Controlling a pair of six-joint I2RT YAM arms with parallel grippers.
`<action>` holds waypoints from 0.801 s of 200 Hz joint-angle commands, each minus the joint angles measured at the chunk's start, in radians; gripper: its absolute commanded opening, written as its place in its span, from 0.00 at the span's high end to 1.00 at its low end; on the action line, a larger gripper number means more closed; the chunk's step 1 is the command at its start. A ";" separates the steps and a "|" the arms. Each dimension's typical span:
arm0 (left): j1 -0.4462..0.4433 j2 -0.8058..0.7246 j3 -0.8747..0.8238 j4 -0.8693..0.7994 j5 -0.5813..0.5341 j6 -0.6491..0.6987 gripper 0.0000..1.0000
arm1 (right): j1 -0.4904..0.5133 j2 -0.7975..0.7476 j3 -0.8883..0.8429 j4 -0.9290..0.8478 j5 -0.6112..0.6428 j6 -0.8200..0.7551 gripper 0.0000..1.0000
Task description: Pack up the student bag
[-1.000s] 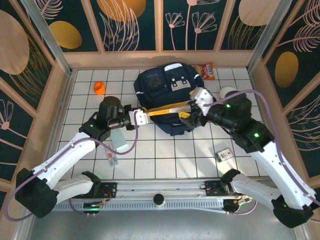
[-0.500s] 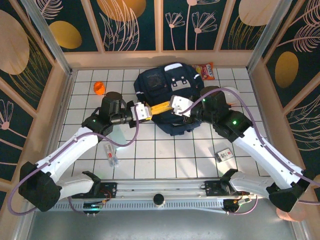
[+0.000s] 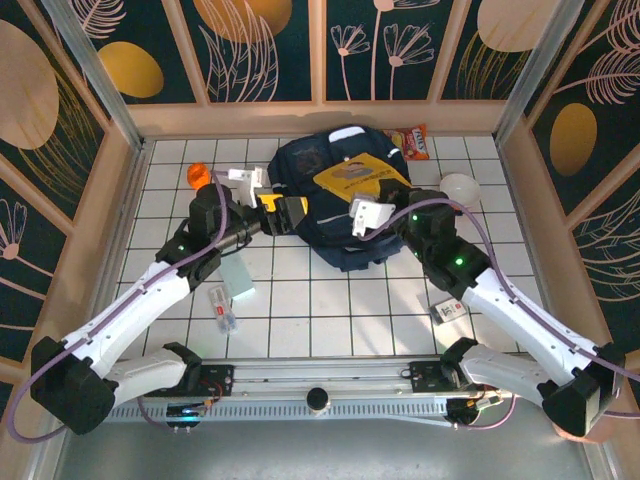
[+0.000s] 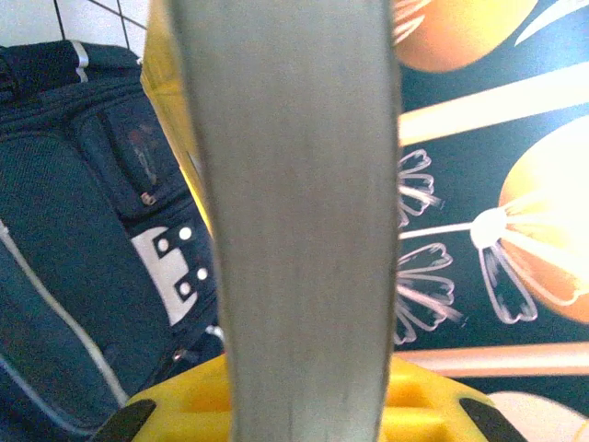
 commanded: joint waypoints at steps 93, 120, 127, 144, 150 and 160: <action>-0.033 0.072 -0.158 0.525 0.115 -0.972 0.15 | 0.144 0.028 -0.029 0.291 -0.033 -0.063 1.00; -0.035 0.105 -0.142 0.558 0.099 -0.990 0.22 | 0.168 0.035 -0.026 0.298 -0.048 -0.032 1.00; -0.035 0.112 -0.139 0.586 0.083 -1.001 0.26 | 0.175 0.033 -0.028 0.291 -0.051 -0.020 1.00; -0.036 0.131 -0.131 0.640 0.039 -1.006 0.43 | 0.189 0.017 -0.040 0.274 -0.066 0.018 1.00; -0.036 0.135 -0.130 0.649 0.023 -1.004 0.50 | 0.190 0.009 -0.046 0.267 -0.072 0.032 1.00; -0.036 0.140 -0.128 0.658 -0.007 -0.991 0.64 | 0.190 -0.008 -0.054 0.250 -0.080 0.085 0.95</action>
